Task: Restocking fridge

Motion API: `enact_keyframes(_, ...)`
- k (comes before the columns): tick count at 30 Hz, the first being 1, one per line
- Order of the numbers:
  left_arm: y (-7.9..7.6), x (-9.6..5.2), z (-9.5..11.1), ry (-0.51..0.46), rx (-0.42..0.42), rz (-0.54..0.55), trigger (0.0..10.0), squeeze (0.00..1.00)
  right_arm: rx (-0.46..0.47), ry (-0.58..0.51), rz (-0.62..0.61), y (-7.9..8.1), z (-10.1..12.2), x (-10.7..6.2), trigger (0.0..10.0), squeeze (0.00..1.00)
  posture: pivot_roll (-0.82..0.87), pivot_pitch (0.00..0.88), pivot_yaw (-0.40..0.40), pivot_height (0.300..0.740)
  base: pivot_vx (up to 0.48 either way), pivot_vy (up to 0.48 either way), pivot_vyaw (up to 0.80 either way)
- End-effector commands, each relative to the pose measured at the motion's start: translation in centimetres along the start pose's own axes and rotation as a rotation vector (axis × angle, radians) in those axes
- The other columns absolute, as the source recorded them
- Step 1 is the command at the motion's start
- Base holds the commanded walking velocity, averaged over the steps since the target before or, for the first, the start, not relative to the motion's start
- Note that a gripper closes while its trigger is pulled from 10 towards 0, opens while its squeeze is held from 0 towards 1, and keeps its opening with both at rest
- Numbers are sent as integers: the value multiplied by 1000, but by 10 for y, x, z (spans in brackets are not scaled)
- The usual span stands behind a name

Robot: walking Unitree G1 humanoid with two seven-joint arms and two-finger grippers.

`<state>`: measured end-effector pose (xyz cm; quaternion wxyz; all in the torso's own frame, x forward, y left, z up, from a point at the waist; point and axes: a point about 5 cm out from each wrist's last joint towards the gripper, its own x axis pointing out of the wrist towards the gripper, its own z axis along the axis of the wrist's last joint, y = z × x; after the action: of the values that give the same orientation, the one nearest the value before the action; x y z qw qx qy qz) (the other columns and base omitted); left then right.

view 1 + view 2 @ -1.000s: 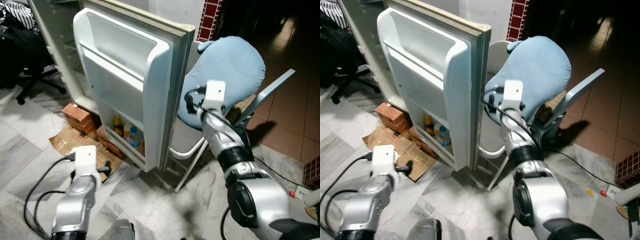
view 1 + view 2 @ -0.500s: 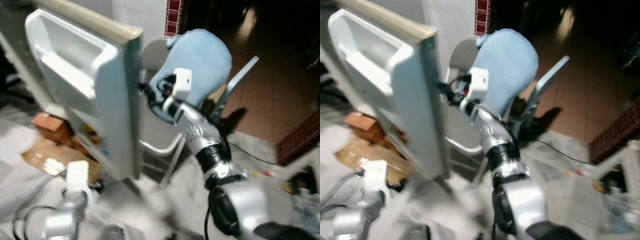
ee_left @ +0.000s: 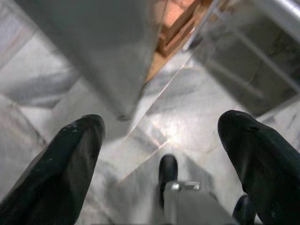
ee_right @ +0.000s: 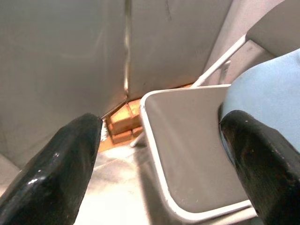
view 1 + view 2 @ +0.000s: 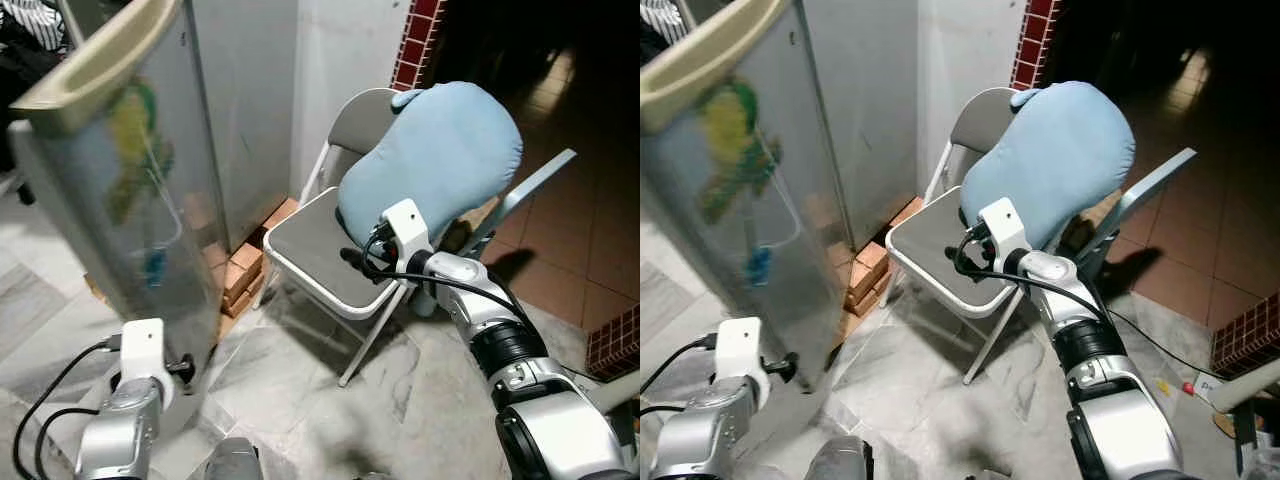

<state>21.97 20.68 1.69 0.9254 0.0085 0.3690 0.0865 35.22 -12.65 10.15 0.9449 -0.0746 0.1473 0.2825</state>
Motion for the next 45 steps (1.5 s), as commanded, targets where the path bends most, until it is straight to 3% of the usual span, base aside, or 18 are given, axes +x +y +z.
enact_keyframes(1, 4, -1, 13, -91, 30, 24, 10000, 0, -2, -44, -79, -6, 1, -4, 10000, 0, 122, 0, -40, 740, 0, 0, 0)
enact_keyframes(2, 2, -2, 21, -148, 34, 25, 10000, 0, 29, -76, -123, -6, -2, -8, 10000, 0, 121, 0, -42, 740, 0, 0, 0)
enact_keyframes(7, -2, -4, 29, -201, 51, 19, 10000, 0, 98, -93, -201, -5, -13, -21, 10000, 0, 110, 0, -43, 740, 0, 88, 0)
enact_keyframes(8, -4, -5, 31, -228, 68, 12, 10000, 0, 133, -105, -276, -7, -24, -36, 10000, 0, 100, 0, -41, 740, 0, 480, 0)
enact_keyframes(10, -4, -4, 31, -240, 63, 13, 10000, 0, 176, -89, -328, -10, -31, -44, 10000, 0, 92, 0, -39, 740, 0, 480, 0)
enact_keyframes(17, 2, -1, 38, -280, 66, 41, 10000, 0, 206, -97, -391, -12, -31, -58, 10000, 0, 76, 0, -36, 740, 0, 480, -561)
enact_keyframes(19, 8, 1, 50, -321, 60, 64, 10000, 0, 213, -98, -414, -9, -30, -68, 10000, 0, 70, 0, -37, 740, 0, 480, -800)
enact_keyframes(31, 17, 3, 63, -390, 66, 116, 10000, 0, 232, -74, -415, -1, -34, -79, 10000, 0, 56, 0, -37, 740, 0, 480, -67)
enact_keyframes(34, 26, 3, 67, -409, 48, 167, 10000, 0, 231, -69, -420, -1, -34, -80, 10000, 0, 54, 0, -39, 740, 0, 480, 0)
enact_keyframes(45, 31, 4, 74, -444, 46, 174, 10000, 0, 235, -54, -423, 0, -34, -83, 10000, 0, 48, 0, -38, 740, 0, 480, -291)
